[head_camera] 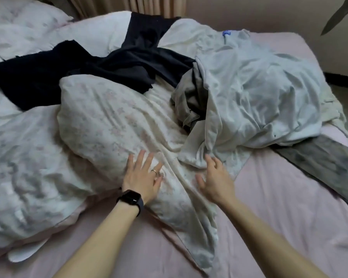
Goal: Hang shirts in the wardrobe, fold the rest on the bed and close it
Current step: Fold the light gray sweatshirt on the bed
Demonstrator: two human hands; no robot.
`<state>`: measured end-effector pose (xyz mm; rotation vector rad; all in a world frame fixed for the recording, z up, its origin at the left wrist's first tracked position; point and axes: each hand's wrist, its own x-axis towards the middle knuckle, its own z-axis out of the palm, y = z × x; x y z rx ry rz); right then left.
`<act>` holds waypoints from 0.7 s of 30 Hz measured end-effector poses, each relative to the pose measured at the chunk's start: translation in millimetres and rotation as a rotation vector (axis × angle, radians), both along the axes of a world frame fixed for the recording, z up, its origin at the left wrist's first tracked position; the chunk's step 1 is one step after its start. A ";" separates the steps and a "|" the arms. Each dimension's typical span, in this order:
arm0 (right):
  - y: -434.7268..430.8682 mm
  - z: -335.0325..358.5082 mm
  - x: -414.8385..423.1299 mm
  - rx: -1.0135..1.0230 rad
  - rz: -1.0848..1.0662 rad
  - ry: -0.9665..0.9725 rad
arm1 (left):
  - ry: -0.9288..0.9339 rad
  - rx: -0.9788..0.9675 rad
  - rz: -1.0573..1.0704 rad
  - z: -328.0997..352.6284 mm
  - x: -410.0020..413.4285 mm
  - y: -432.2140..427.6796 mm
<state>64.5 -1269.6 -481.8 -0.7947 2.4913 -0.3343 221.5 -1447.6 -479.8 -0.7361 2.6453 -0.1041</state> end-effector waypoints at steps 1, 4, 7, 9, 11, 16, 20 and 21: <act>-7.7 -11.9 -7.8 -0.011 -0.025 0.018 | 0.014 -0.029 -0.003 -10.7 3.4 -3.0; -22.3 -40.9 -21.1 -0.035 -0.080 0.113 | 0.049 -0.045 0.008 -34.9 12.1 -10.1; -18.0 -33.5 -24.9 -0.175 -0.163 0.152 | 0.017 0.012 0.019 -29.6 9.9 -10.8; -4.7 -4.8 -23.4 -0.347 -0.177 0.137 | 0.012 0.078 0.065 -7.2 2.2 -7.0; 11.5 37.6 -19.8 -0.459 -0.097 0.152 | 0.106 0.161 0.054 28.3 -14.5 2.9; 60.7 183.2 -19.7 -0.563 0.055 0.298 | 0.683 0.296 -0.272 182.0 -69.8 54.7; 102.2 301.1 -23.7 -0.662 0.019 0.436 | 0.913 0.456 -0.467 306.0 -95.0 91.5; 107.9 317.8 -22.8 -0.685 0.011 0.478 | 0.907 0.479 -0.460 327.8 -97.3 97.8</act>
